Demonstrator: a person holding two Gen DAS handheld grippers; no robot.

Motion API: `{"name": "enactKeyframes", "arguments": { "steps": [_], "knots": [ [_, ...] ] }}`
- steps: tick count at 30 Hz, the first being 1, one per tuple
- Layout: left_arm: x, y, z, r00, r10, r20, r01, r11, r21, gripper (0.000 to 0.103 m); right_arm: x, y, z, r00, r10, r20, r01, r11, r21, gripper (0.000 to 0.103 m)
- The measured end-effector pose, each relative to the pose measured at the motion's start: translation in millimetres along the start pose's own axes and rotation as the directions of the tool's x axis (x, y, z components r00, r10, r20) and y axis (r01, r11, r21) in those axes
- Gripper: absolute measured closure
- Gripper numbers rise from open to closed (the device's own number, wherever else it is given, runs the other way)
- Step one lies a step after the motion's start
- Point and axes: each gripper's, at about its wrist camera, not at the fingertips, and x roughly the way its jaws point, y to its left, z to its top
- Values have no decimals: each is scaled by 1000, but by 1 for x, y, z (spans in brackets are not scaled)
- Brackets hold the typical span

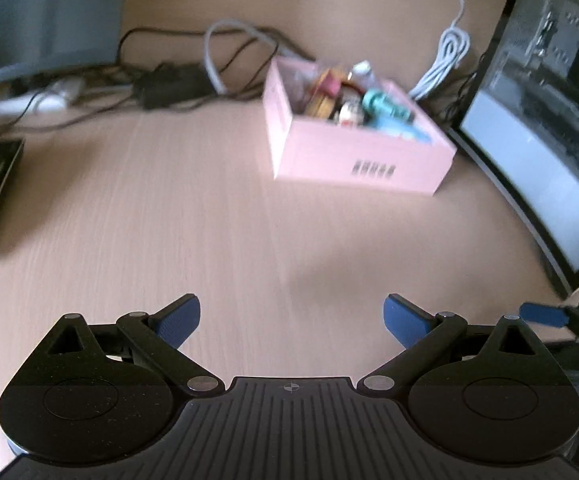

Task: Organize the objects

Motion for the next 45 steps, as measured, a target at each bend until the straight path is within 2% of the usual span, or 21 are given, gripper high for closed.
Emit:
{"name": "enactKeyframes", "arguments": {
  "steps": [5, 7, 13, 16, 19, 23, 45],
  "knots": [
    [11, -11, -26, 995, 92, -26, -93, 994, -56, 2, 8, -9, -5, 1000, 28, -4, -28, 1000, 5, 3],
    [17, -21, -29, 990, 138, 4, -138, 990, -14, 2, 11, -10, -7, 999, 41, 13, -41, 999, -16, 0],
    [42, -42, -23, 971, 229, 74, -232, 972, 36, 1, 31, -18, 7, 993, 84, 78, -81, 996, -40, 0],
    [52, -45, -18, 964, 236, 121, -242, 970, 29, 1, 42, -21, 16, 987, 114, 110, -107, 992, -71, 0],
    [59, -43, -11, 960, 248, 132, -252, 967, 17, 1, 52, -23, 22, 980, 119, 160, -108, 991, -74, 0],
    [62, -42, -8, 958, 251, 139, -255, 967, 16, 1, 61, -26, 28, 977, 85, 193, -79, 996, -37, 0],
    [63, -38, -7, 958, 245, 151, -250, 968, 17, 1, 66, -26, 33, 978, 80, 195, -75, 997, -33, 0]
  ]
}}
